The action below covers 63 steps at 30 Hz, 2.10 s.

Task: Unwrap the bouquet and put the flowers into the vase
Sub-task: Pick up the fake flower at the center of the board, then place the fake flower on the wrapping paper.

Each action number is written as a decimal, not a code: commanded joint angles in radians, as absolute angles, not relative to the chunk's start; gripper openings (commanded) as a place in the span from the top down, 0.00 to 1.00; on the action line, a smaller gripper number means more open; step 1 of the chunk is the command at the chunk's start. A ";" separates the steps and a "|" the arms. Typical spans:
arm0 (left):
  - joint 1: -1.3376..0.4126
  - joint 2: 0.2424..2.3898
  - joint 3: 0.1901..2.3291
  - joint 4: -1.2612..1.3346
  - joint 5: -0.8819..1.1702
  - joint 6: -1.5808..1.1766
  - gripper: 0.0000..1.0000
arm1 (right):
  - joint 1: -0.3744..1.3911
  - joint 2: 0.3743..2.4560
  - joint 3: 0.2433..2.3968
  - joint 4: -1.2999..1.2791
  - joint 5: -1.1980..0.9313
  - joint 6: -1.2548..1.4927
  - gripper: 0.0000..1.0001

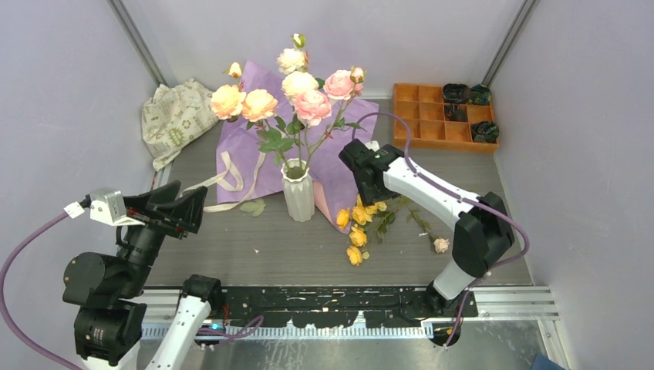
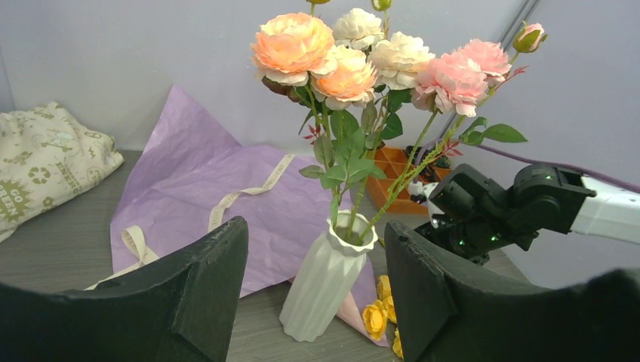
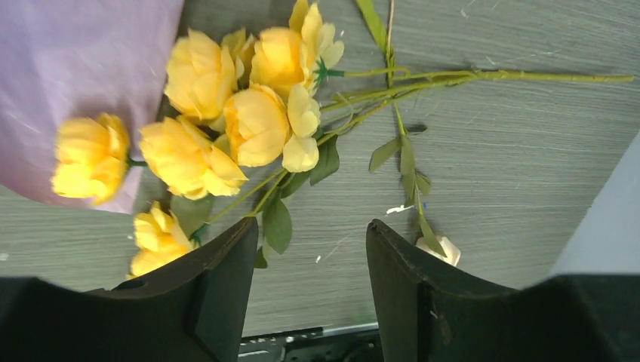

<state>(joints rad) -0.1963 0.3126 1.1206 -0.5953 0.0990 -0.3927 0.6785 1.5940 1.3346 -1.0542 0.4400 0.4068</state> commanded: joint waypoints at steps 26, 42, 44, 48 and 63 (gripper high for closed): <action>-0.192 0.321 1.131 -0.558 0.106 -0.393 0.33 | 0.645 1.998 1.491 -0.882 0.438 0.151 0.93; -0.192 0.336 1.134 -0.557 0.102 -0.392 0.33 | 0.497 1.946 1.877 -0.963 0.249 0.364 0.99; -0.192 0.335 1.138 -0.562 0.098 -0.389 0.33 | 0.465 1.971 1.911 -0.934 0.200 0.391 0.99; -0.192 0.340 1.139 -0.566 0.098 -0.387 0.33 | 0.443 2.048 1.998 -0.941 0.137 0.344 0.57; -0.192 0.379 1.085 -0.517 0.097 -0.392 0.33 | 0.357 2.205 2.029 -0.874 0.461 -0.048 0.31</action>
<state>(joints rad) -0.1959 0.3489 1.1007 -0.5789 0.1051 -0.4072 0.4007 2.1307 1.9491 -0.9268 0.3790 0.0795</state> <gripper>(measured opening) 0.671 0.689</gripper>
